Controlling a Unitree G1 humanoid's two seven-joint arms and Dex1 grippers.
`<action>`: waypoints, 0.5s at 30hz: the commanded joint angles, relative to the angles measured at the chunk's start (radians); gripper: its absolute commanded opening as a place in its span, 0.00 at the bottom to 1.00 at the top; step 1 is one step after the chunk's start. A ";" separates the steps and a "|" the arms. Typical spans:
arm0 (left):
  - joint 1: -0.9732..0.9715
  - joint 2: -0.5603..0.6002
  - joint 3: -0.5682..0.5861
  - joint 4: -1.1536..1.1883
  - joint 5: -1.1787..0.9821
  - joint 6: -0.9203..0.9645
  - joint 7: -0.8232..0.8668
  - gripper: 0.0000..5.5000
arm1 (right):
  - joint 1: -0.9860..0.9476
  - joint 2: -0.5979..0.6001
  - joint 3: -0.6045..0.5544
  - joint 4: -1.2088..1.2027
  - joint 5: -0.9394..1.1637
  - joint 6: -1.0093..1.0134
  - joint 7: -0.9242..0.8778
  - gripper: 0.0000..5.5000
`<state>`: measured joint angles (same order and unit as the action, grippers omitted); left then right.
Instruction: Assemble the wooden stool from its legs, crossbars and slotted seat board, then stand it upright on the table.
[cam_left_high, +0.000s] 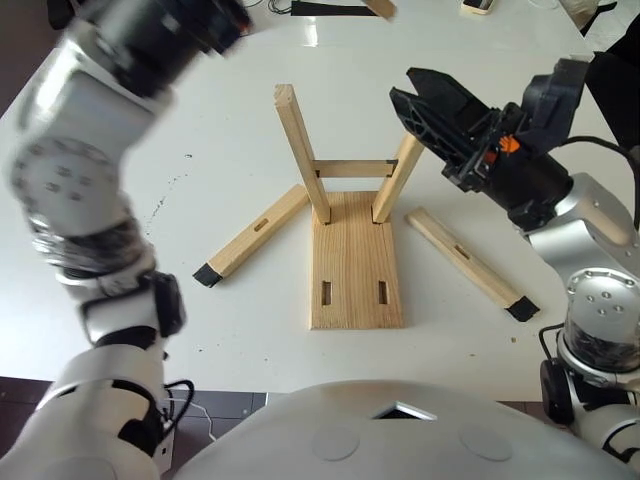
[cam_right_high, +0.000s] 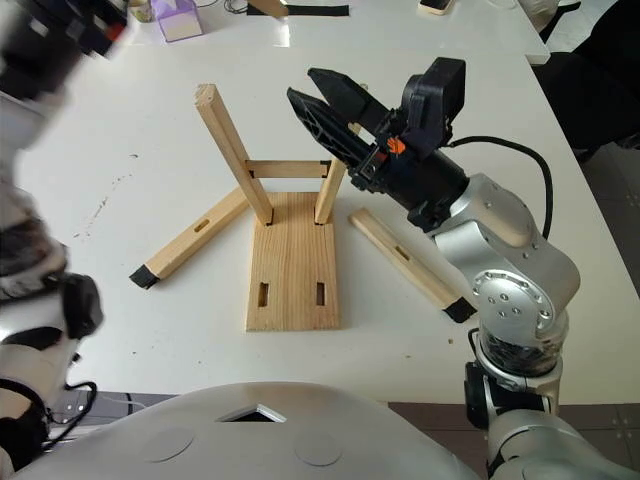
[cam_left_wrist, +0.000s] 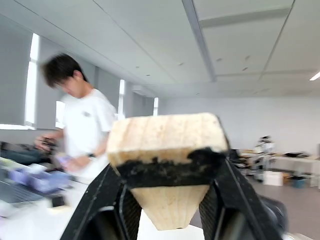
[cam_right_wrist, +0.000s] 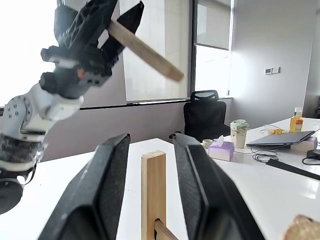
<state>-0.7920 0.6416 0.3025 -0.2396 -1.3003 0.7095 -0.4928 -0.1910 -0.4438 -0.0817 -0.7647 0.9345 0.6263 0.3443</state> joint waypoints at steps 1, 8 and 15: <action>-0.070 0.193 -0.004 0.133 0.163 -0.001 -0.180 0.25 | 0.084 -0.010 -0.037 -0.074 -0.023 -0.026 -0.038 0.29; 0.249 0.347 -0.123 0.378 0.703 -0.477 -0.526 0.25 | 0.238 -0.018 -0.115 -0.157 -0.035 -0.064 -0.089 0.29; 0.618 0.262 -0.128 0.409 0.892 -0.789 -0.597 0.25 | 0.282 -0.054 -0.136 -0.140 -0.059 -0.083 -0.061 0.29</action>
<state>-0.2305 0.9247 0.1730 0.1740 -0.4298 -0.0401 -1.0755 0.0918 -0.4784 -0.2163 -0.9083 0.8897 0.5522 0.2711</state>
